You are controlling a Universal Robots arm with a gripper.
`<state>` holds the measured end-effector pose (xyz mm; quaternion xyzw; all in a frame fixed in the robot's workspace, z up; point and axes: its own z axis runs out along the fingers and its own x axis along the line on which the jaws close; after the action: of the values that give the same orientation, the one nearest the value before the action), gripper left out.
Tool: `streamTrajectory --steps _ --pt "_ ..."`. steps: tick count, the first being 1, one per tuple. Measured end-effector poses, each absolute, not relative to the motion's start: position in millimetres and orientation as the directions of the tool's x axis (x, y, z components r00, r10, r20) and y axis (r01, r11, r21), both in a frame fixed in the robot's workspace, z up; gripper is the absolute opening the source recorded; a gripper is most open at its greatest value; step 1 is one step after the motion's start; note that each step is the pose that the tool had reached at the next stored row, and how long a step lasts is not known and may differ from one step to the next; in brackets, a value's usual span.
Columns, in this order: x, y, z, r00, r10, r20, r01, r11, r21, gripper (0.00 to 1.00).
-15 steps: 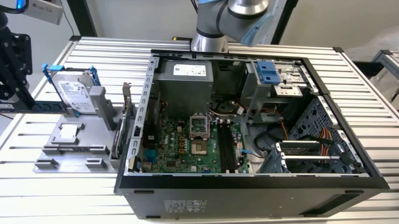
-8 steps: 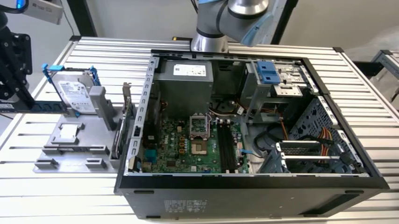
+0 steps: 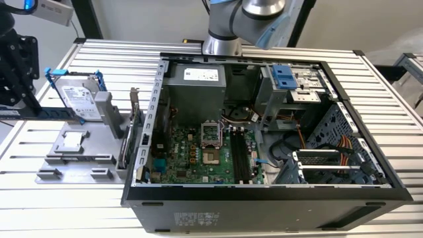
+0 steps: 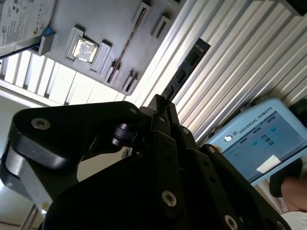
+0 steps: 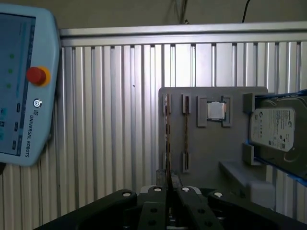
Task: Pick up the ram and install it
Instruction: 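Pick up the ram and move it above insertion slot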
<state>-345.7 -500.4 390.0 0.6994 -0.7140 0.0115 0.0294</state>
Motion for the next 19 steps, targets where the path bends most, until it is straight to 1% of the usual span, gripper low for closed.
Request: streamTrajectory --steps 19 --pt "-328 -500 390 -0.020 -0.998 0.058 -0.999 0.021 0.025 0.00"
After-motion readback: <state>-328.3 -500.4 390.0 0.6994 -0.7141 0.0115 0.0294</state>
